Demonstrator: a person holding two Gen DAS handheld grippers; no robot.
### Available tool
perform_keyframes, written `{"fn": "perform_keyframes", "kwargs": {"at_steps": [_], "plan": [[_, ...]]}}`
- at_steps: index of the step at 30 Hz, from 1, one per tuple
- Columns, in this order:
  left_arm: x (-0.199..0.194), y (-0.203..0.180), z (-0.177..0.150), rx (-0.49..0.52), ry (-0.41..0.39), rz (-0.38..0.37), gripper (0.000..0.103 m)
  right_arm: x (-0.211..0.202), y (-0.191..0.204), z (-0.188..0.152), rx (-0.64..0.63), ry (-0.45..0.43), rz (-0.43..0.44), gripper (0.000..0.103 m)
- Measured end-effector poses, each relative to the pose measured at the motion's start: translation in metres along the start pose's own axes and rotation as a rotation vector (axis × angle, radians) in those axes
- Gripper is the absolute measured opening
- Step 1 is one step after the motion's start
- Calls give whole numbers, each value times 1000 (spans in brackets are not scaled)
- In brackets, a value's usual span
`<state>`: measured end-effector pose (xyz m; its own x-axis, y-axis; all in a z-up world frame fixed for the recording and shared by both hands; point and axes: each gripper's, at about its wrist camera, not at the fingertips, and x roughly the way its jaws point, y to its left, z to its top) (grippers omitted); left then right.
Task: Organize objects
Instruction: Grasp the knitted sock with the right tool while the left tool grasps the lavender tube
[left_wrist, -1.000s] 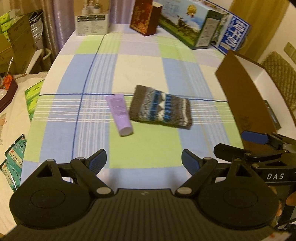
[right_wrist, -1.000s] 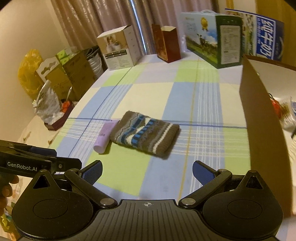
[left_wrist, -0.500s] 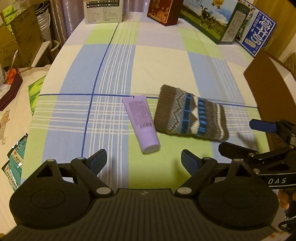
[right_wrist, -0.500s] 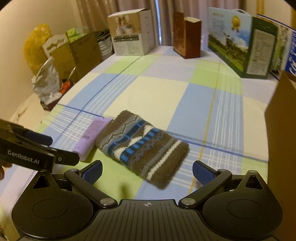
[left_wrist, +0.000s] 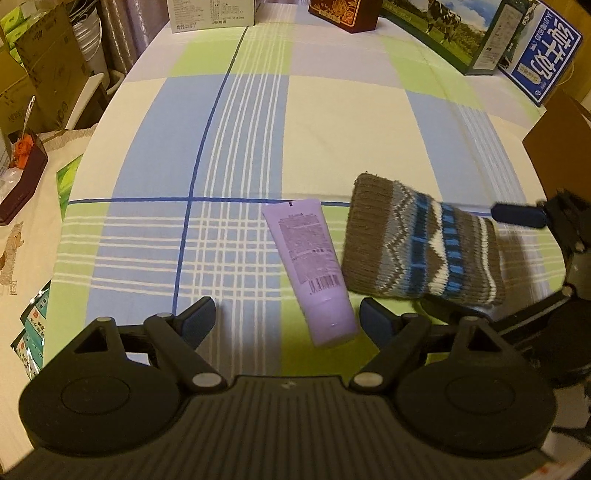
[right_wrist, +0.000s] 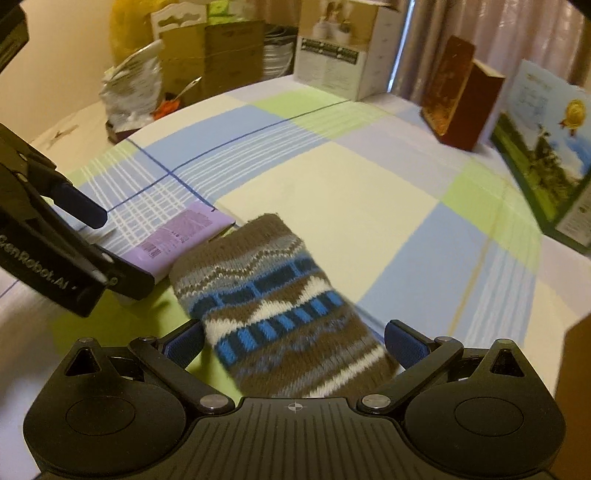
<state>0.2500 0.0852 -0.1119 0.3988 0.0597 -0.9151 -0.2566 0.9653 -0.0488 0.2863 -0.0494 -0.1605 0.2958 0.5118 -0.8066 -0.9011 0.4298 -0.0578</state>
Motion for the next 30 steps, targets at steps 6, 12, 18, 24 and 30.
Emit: {"fn": "perform_keyframes", "kwargs": {"at_steps": [6, 12, 18, 24, 30], "plan": [[6, 2, 1, 3, 9, -4, 82, 2, -11, -2, 82, -26, 41, 84], [12, 1, 4, 6, 12, -6, 82, -12, -19, -6, 187, -55, -15, 44], [18, -5, 10, 23, 8, -12, 82, -27, -40, -13, 380, -31, -126, 30], [20, -10, 16, 36, -18, -23, 82, -51, -56, -31, 535, 13, -267, 30], [26, -13, 19, 47, -24, -36, 70, -73, -55, -46, 579, 57, -279, 30]]}}
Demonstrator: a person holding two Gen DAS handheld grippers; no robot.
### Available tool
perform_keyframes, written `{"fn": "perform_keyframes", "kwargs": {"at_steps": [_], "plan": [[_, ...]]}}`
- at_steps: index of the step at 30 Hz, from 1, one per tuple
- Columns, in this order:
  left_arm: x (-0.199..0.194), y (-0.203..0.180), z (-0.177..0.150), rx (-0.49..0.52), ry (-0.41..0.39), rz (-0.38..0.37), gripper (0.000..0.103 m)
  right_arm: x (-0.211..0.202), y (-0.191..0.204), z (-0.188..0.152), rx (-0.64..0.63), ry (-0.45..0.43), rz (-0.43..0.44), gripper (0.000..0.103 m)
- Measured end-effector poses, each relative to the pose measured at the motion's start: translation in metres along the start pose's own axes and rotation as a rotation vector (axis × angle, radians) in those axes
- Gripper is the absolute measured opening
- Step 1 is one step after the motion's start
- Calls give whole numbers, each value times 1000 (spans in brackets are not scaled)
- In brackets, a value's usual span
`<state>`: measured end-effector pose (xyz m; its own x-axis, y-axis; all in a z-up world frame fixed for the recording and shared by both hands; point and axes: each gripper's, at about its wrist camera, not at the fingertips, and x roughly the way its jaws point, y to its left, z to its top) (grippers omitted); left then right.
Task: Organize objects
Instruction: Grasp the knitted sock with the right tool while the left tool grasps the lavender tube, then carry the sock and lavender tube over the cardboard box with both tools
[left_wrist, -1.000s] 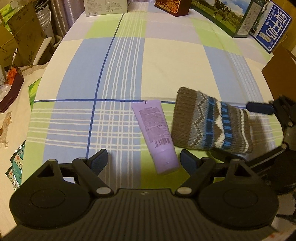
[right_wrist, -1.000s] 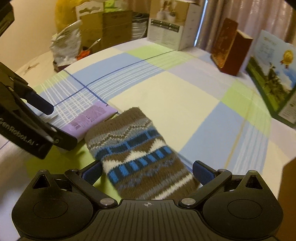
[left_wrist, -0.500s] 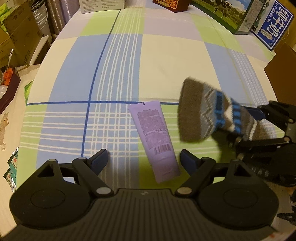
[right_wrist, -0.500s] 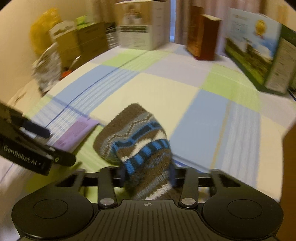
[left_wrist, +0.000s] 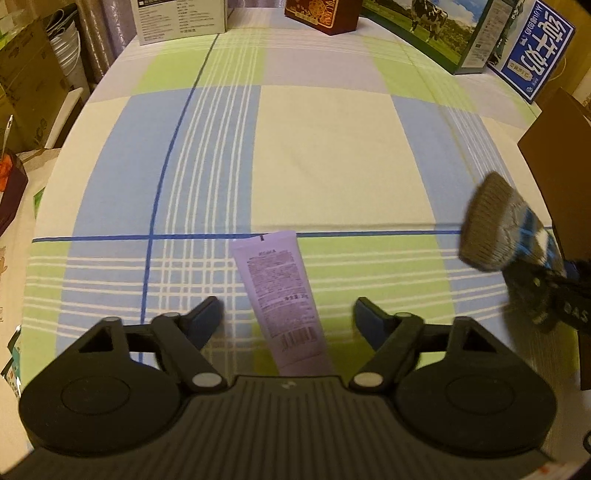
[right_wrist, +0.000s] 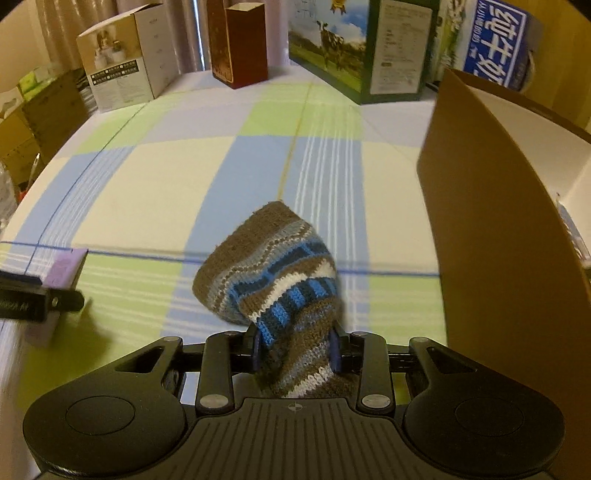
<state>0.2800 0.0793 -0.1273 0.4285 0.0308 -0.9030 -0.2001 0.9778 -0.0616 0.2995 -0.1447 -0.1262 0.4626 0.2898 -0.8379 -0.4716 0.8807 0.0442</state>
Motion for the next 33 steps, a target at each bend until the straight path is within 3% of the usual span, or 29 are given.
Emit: {"fn": "perform_keyframes", "kwargs": {"at_steps": [1, 6, 9, 17, 19, 24, 27, 29, 33], "plan": [[0, -1, 0, 7, -7, 4, 69, -2, -1, -4, 11, 10, 6, 30], [-2, -6, -1, 42, -29, 9, 39, -20, -1, -20, 48, 71, 60, 30], [-5, -4, -6, 38, -28, -6, 29, -29, 3, -30, 75, 107, 103, 31], [-23, -7, -38, 74, -1, -27, 27, -46, 17, -54, 31, 146, 154, 33], [-30, -8, -50, 81, 11, -37, 27, -49, 20, -59, 16, 148, 171, 41], [-49, -1, -82, 82, 54, -52, 27, -59, 27, -67, -46, 123, 218, 73], [-55, 5, -94, 76, 72, -56, 27, -56, 30, -66, -88, 100, 202, 84], [-56, 7, -96, 62, 70, -59, 29, -53, 32, -64, -115, 77, 191, 88], [-51, 3, -90, 50, 53, -63, 44, -41, 35, -61, -148, 53, 202, 92]]}}
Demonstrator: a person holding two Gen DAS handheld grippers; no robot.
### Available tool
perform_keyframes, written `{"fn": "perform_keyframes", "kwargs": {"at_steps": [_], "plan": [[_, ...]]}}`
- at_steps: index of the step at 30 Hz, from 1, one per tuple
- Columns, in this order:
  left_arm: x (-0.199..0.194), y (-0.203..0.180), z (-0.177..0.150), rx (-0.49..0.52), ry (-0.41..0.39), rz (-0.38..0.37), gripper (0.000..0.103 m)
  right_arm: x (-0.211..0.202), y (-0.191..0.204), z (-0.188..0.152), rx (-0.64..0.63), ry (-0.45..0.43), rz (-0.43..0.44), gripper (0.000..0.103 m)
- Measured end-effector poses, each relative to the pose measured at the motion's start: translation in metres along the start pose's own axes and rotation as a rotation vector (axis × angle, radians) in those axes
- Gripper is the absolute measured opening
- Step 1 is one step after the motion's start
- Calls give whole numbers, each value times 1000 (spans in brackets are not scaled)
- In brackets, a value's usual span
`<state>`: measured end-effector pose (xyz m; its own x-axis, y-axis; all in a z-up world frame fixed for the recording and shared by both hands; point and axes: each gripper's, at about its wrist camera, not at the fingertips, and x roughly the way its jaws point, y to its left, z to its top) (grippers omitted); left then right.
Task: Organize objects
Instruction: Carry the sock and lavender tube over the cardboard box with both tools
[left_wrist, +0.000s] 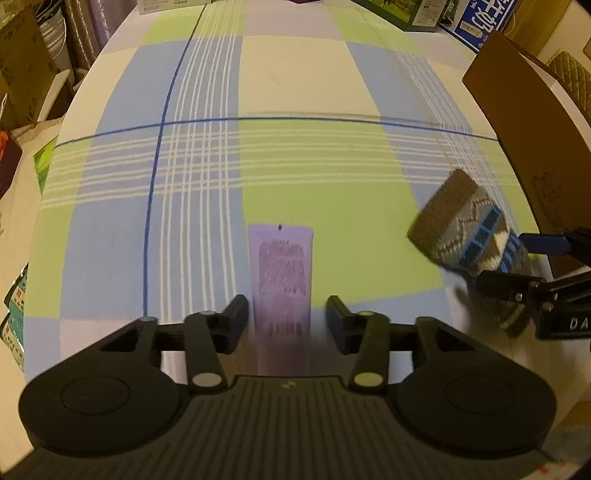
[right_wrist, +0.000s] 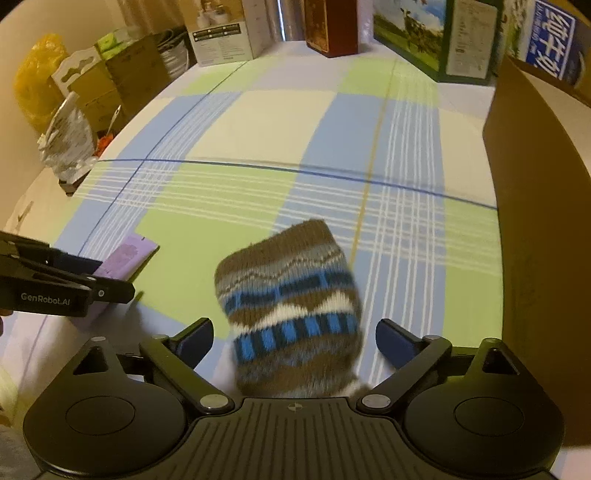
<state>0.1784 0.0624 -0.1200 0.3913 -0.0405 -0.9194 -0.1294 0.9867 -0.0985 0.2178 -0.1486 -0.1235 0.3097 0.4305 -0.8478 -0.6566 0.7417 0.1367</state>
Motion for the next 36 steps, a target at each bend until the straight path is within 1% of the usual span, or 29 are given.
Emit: {"fn": "perform_keyframes", "kwargs": {"at_steps": [4, 5, 6, 7, 9, 12, 13, 14, 15, 16, 17, 18, 21, 23, 31, 36], "plan": [[5, -7, 5, 21, -19, 16, 45, 10, 2, 2, -15, -16, 2, 92], [6, -8, 5, 25, -22, 21, 44, 11, 2, 2, -20, -13, -1, 90], [6, -9, 5, 24, -26, 27, 41, 12, 4, 2, -26, -11, 0, 82], [7, -10, 5, 26, -28, 34, 39, 13, 6, 1, -35, -5, 1, 79], [6, -10, 3, 39, -30, 53, 32, 13, 7, -2, -42, 3, -1, 79], [3, -8, -1, 25, -23, 46, 31, 11, 6, -7, -40, 5, -4, 78], [2, -7, -3, 25, -20, 44, 31, 10, 6, -10, -41, 1, -4, 76], [1, -7, -5, 23, -18, 43, 31, 9, 5, -11, -39, -3, -4, 62], [0, -6, -7, 22, -17, 41, 31, 8, 4, -12, -35, -11, -7, 56], [-1, -6, -9, 25, -18, 42, 31, 6, 3, -12, -27, -15, 4, 52], [-2, -6, -10, 23, -22, 45, 30, 5, 1, -12, -17, -17, 16, 41], [-2, -5, -11, 16, -26, 49, 28, 4, 0, -12, -7, -16, 28, 36], [-1, -6, -8, 2, -33, 55, 28, -2, 3, -14, -8, -21, 27, 31], [-1, -8, -7, 8, -30, 60, 28, -6, 3, -16, 3, -26, 33, 30], [-11, -17, -14, 7, -37, 33, 28, -27, 0, -24, 45, -55, 32, 30], [-21, -25, -18, 15, -58, 16, 28, -39, -1, -25, 59, -77, 39, 30]]}}
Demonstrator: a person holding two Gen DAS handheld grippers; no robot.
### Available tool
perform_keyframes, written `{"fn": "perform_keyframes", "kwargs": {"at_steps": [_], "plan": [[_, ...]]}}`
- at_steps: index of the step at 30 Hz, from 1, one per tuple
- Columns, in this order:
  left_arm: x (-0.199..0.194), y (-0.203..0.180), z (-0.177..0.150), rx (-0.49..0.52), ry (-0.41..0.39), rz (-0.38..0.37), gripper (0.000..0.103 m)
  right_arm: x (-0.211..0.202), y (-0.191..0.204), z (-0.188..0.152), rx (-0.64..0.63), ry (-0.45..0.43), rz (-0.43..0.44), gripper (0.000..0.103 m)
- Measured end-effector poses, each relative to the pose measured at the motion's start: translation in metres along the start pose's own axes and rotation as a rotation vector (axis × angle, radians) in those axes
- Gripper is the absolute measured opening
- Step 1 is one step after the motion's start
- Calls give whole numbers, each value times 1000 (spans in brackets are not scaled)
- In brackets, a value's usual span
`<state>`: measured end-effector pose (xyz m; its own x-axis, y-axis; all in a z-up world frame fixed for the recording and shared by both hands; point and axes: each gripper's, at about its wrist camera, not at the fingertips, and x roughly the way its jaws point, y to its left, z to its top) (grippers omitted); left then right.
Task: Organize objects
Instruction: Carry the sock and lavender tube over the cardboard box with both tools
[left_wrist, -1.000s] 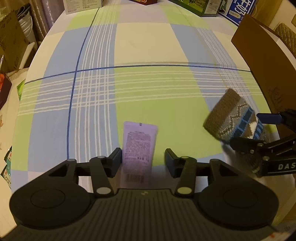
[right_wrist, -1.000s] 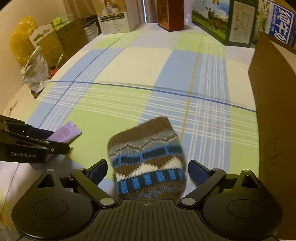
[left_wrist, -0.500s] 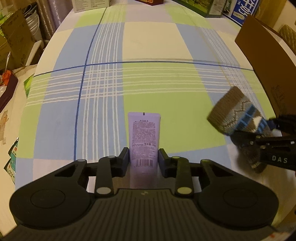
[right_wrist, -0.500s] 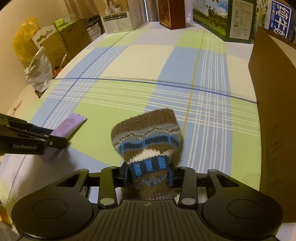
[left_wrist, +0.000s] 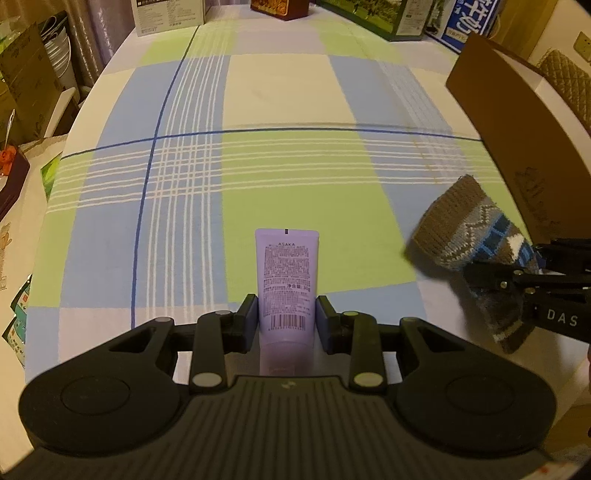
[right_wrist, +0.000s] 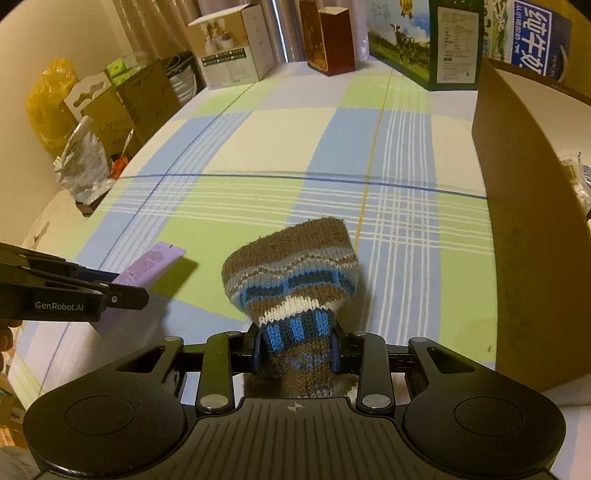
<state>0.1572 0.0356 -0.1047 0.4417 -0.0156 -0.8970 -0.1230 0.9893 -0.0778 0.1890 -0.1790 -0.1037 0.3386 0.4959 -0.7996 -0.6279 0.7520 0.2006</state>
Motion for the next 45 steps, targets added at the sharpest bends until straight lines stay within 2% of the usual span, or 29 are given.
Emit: {"fn": "perform_keyframes", "kwargs": {"at_steps": [12, 20, 28, 34, 45], "plan": [[-36, -22, 7, 2, -79, -71, 28, -44, -6, 6, 40, -93, 39, 30], [-62, -54, 26, 45, -158, -132, 28, -91, -34, 15, 109, -188, 35, 30], [-75, -112, 53, 118, -210, -213, 28, -142, -92, 16, 236, -276, -33, 30], [-76, -169, 76, 188, -244, -274, 28, -170, -142, 18, 293, -309, -111, 30], [-57, -261, 116, 254, -270, -319, 28, -175, -214, 37, 328, -309, -185, 30]]}}
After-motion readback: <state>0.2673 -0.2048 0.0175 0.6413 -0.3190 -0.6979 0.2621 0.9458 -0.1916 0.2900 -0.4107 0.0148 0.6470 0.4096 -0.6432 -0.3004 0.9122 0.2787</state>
